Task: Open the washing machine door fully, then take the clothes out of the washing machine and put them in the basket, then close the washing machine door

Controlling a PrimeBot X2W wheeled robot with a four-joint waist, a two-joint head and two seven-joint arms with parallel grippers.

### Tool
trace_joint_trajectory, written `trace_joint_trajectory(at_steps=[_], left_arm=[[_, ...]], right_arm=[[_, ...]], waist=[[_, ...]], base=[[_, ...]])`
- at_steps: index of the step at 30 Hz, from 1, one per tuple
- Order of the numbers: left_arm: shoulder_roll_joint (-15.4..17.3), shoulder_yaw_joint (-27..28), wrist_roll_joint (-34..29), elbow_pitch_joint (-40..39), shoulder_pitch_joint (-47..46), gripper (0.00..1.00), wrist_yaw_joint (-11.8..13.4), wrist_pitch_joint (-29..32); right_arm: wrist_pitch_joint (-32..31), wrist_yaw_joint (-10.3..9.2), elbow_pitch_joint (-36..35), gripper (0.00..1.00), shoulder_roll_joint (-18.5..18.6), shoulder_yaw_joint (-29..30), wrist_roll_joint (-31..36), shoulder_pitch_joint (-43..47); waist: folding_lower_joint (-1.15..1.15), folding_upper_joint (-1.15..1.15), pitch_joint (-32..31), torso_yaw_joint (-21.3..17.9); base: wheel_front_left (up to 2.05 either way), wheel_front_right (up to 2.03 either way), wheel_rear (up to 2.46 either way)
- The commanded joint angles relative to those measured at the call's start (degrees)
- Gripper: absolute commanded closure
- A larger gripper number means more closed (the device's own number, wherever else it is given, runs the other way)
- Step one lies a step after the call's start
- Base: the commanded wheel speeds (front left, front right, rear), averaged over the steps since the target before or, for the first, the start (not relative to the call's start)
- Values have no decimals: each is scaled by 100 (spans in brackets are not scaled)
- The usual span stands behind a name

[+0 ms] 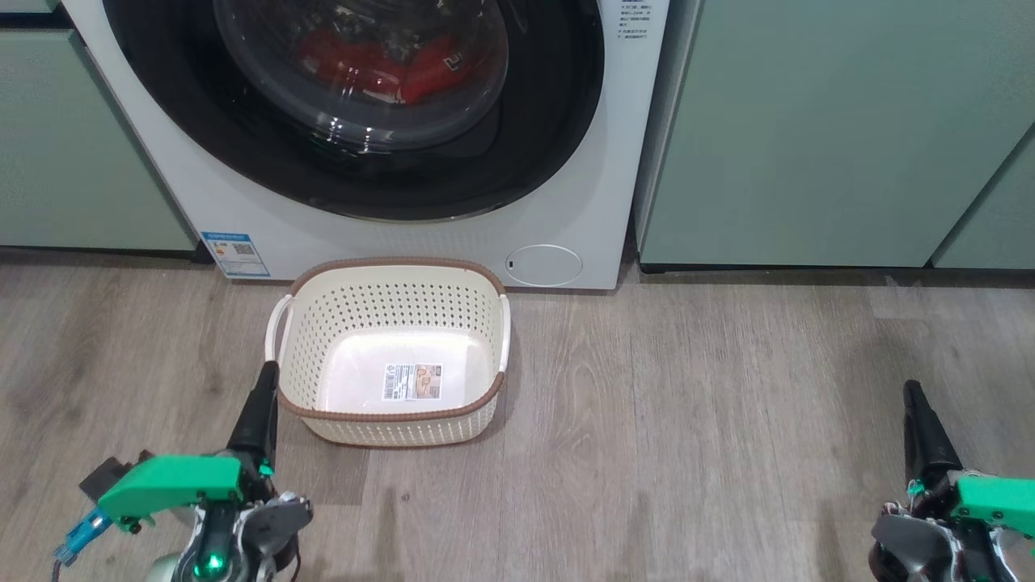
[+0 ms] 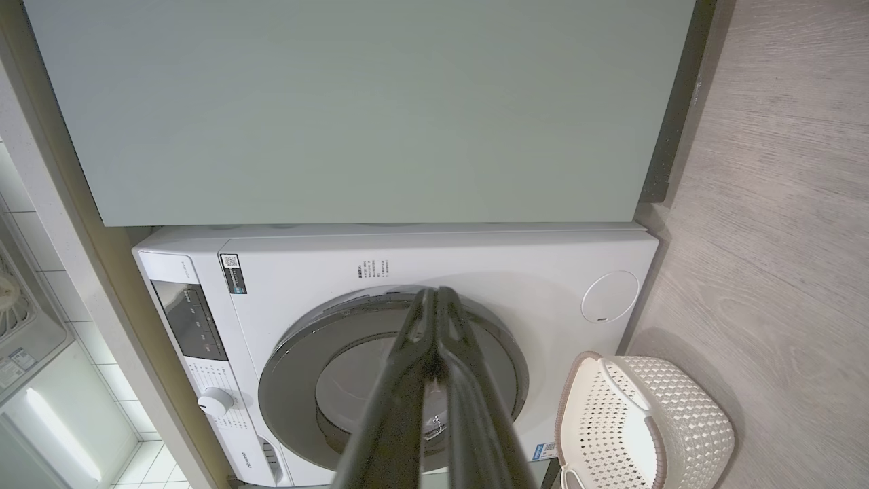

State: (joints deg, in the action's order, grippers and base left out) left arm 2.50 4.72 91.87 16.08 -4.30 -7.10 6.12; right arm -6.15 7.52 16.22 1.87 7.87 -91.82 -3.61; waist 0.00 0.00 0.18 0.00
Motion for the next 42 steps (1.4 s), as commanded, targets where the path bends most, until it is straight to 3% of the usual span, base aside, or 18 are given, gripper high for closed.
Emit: trace_joint_trajectory(at_steps=[1, 42], left_arm=[[38, 178, 31, -205, -188, 100, -39, 34], [38, 178, 31, -205, -188, 100, -39, 34]], right_arm=[[-32, -3, -220, 100, 100, -138, -37, -258], [-32, -3, -220, 100, 100, -138, -37, -258]], waist=[[0, 0, 0, 0], [0, 0, 0, 0]], base=[[0, 0, 0], [0, 0, 0]])
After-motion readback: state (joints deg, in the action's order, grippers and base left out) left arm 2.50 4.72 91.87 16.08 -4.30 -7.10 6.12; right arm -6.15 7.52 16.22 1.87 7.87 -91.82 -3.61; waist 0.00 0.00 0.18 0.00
